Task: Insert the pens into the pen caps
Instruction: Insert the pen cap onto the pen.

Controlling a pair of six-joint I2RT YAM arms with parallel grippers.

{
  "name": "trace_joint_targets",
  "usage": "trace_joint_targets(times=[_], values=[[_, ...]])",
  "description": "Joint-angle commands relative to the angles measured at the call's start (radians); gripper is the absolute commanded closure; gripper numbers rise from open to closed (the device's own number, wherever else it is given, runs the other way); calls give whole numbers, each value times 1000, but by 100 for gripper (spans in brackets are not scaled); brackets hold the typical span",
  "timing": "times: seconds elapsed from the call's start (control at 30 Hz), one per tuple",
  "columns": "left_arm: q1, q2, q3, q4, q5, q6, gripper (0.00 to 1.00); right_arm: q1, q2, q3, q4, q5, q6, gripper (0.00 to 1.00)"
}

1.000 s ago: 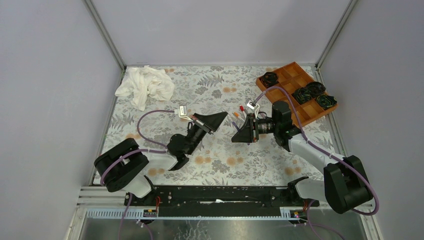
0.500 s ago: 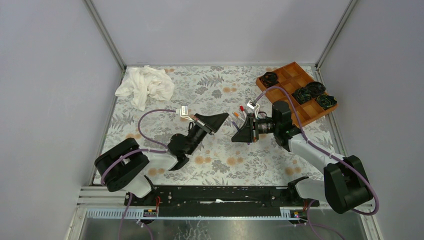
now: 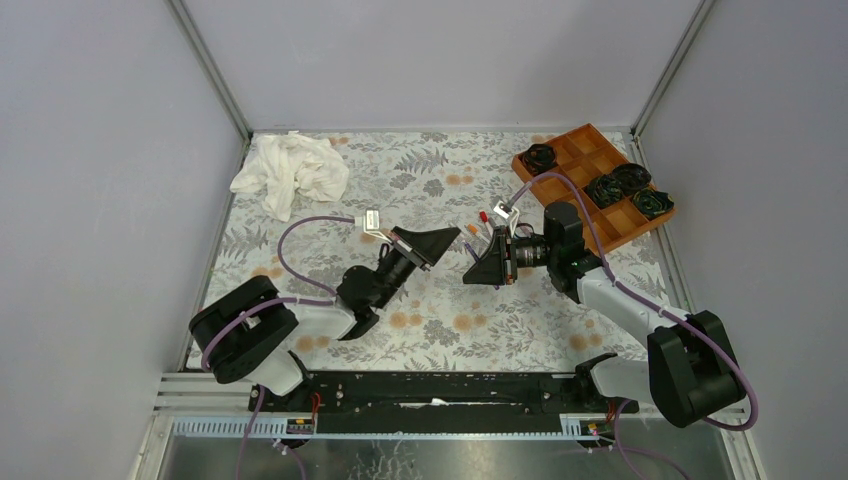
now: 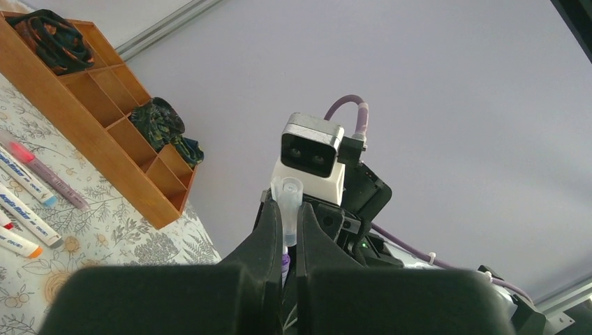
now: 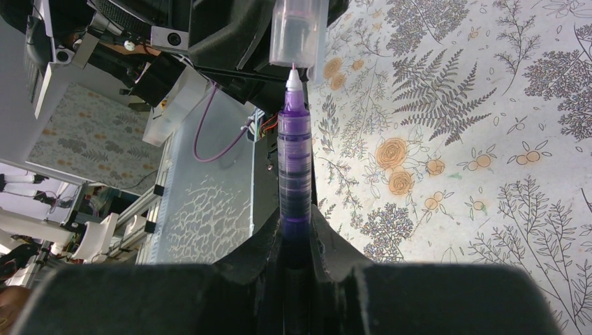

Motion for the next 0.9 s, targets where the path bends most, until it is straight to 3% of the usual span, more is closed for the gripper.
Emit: trace_joint_targets(times=[0.0, 0.43, 0.87], values=[[-9, 12, 24, 4, 20, 10, 100, -2, -4, 26, 7, 12, 5, 100], [-8, -12, 15, -38, 37, 37, 100, -12, -7, 26, 14, 6, 13, 100], [-12, -19, 64, -115, 144, 84, 100, -14, 0, 22, 3, 22, 2, 100]])
